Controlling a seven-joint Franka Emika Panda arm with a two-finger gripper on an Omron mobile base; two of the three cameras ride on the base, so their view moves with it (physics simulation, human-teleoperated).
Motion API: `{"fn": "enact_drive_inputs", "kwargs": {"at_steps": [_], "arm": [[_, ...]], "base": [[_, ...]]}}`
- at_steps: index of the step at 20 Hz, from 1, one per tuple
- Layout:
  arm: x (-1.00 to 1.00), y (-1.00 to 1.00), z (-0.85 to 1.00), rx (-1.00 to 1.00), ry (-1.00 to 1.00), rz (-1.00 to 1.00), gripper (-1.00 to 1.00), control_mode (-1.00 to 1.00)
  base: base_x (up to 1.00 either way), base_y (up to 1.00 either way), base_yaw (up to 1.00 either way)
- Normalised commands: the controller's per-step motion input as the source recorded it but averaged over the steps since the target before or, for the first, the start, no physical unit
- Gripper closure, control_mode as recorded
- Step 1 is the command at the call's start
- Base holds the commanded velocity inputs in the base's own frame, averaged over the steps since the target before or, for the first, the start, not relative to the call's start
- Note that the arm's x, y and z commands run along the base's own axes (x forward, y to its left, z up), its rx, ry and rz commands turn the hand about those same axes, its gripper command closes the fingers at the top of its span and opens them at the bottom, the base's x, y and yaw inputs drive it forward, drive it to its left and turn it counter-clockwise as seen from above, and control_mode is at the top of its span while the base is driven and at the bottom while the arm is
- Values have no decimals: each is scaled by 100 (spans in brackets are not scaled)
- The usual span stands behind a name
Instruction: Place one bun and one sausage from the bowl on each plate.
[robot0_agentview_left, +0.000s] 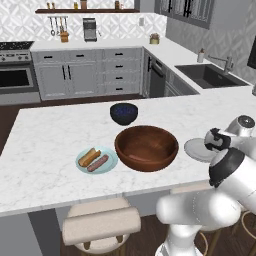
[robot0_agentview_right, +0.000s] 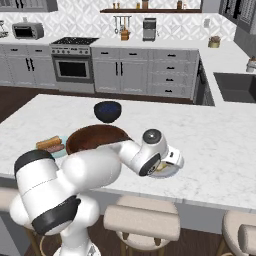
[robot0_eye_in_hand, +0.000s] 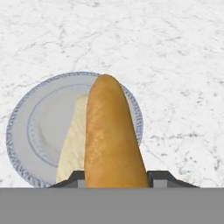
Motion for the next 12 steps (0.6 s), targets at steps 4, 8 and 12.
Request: {"fn": "enact_drive_inputs", "kwargs": {"at_steps": [4, 8, 12], "arm": [[31, -17, -19, 0, 0, 7, -100, -100], [8, -17, -20, 0, 0, 5, -100, -100], [2, -2, 1, 0, 1, 1, -100, -100]], "base": [[0, 0, 0], [0, 0, 0], [0, 0, 0]]}}
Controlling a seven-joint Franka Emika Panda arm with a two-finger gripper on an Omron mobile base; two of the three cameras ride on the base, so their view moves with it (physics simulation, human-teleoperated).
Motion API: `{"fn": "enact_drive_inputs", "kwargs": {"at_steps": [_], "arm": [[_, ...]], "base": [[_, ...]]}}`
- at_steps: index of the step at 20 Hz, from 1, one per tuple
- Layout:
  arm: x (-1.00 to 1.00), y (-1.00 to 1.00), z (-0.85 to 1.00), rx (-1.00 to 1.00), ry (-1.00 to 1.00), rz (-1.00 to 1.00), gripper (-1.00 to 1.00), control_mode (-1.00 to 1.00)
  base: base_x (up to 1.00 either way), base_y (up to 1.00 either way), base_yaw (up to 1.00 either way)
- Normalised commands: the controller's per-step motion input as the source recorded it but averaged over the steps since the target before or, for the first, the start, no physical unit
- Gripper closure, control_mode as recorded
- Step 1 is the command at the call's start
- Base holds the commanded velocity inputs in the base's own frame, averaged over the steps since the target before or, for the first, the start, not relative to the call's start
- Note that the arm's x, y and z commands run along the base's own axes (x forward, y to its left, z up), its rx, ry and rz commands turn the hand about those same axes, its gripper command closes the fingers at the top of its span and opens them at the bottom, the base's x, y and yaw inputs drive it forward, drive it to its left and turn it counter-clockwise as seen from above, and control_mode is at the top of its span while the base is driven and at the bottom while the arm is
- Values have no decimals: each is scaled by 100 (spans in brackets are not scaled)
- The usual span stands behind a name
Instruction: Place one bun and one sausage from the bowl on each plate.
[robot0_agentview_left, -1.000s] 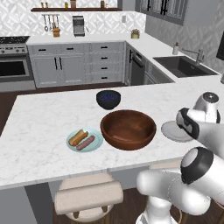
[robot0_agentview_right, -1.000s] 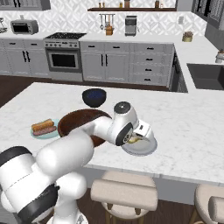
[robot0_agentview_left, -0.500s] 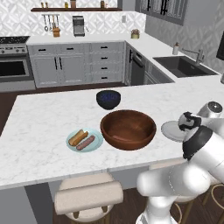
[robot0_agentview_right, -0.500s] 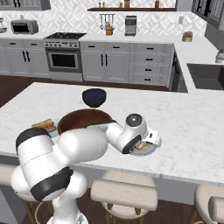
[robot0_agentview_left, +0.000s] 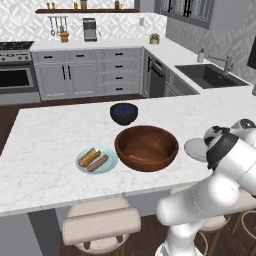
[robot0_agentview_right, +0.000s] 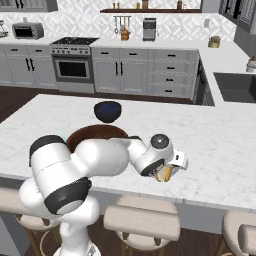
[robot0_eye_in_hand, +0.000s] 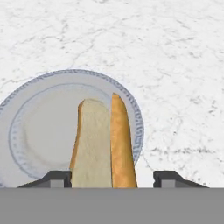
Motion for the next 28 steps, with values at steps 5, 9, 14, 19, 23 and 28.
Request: {"fn": "enact_drive_inputs", "kwargs": {"at_steps": [5, 9, 14, 19, 23, 28], "arm": [[6, 0, 36, 0, 5, 0, -100, -100], [19, 3, 41, 0, 4, 0, -100, -100], [-7, 61, 62, 0, 2, 0, -100, -100], [-23, 100, 57, 0, 18, 7, -100, -100], [0, 100, 49, 1, 28, 16, -100, -100], [21, 100, 37, 10, 33, 18, -100, -100]], "base": [[0, 0, 0], [0, 0, 0], [0, 0, 0], [0, 0, 0], [0, 0, 0], [0, 0, 0]]}}
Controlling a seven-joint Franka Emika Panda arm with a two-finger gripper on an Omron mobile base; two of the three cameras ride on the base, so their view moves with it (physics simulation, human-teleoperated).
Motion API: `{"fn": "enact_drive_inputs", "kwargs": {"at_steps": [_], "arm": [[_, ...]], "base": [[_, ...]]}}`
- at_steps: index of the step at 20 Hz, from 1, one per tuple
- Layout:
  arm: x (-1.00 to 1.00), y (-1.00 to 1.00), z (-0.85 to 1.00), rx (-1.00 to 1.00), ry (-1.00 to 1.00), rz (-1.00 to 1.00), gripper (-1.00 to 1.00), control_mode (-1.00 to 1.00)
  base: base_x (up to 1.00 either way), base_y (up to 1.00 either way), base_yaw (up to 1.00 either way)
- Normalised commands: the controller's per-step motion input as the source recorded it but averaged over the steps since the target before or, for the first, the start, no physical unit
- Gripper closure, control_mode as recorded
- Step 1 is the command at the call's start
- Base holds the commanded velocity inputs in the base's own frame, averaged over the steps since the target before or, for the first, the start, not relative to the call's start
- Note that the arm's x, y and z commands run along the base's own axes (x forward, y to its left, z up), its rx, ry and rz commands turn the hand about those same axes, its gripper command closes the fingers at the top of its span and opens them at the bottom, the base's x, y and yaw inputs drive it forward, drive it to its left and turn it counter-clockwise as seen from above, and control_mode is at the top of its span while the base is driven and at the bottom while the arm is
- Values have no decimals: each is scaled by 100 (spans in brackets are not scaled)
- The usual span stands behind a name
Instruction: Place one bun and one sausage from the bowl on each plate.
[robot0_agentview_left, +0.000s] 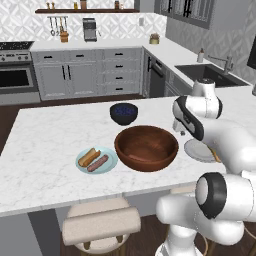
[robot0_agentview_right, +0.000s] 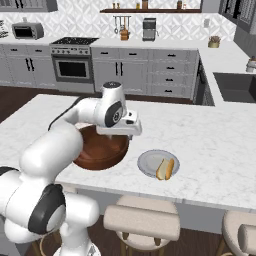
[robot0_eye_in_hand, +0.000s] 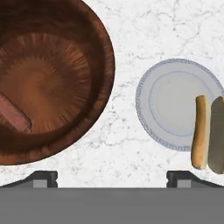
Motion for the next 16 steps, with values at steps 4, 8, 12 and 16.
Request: {"fn": "enact_drive_inputs", "kwargs": {"at_steps": [4, 8, 12, 16], "arm": [[14, 96, 2, 18, 31, 22, -100, -100], [0, 92, -42, 12, 8, 24, -100, -100], [25, 72, -60, 6, 0, 20, -100, -100], [56, 53, -52, 2, 0, 19, -100, -100]], "base": [[0, 0, 0], [0, 0, 0], [0, 0, 0], [0, 0, 0]]}}
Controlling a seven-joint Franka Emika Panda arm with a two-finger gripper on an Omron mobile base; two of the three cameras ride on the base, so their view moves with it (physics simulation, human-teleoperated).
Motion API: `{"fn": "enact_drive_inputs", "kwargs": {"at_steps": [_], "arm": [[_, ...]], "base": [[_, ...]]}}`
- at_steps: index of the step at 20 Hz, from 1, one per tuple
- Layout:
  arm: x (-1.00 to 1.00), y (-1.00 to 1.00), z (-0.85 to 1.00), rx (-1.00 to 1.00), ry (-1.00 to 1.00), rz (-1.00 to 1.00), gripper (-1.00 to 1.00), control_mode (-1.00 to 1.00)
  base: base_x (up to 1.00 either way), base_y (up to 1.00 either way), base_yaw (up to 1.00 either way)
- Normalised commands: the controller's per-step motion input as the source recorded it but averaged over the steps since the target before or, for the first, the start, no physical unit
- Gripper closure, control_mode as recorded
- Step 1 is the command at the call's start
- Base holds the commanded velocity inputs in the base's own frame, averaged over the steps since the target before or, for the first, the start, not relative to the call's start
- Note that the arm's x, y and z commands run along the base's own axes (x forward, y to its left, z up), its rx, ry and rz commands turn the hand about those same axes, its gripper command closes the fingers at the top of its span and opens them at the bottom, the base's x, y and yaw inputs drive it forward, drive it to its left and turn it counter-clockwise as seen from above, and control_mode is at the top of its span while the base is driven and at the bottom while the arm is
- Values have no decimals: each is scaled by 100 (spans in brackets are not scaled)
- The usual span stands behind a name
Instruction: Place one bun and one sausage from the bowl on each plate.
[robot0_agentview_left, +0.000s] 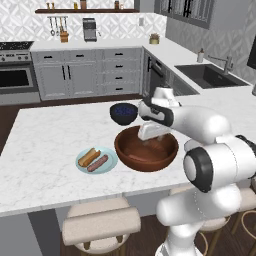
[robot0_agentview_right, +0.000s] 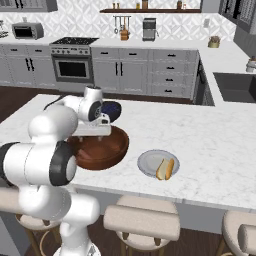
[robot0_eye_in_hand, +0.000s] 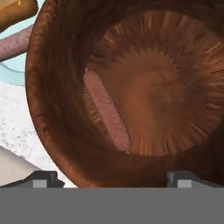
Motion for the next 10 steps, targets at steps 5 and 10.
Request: {"fn": "enact_drive_inputs", "kwargs": {"at_steps": [5, 10], "arm": [[62, 15, -44, 1, 1, 13, -100, -100], [16, 1, -67, 0, 5, 5, -100, -100]], "base": [[0, 0, 0], [0, 0, 0]]}}
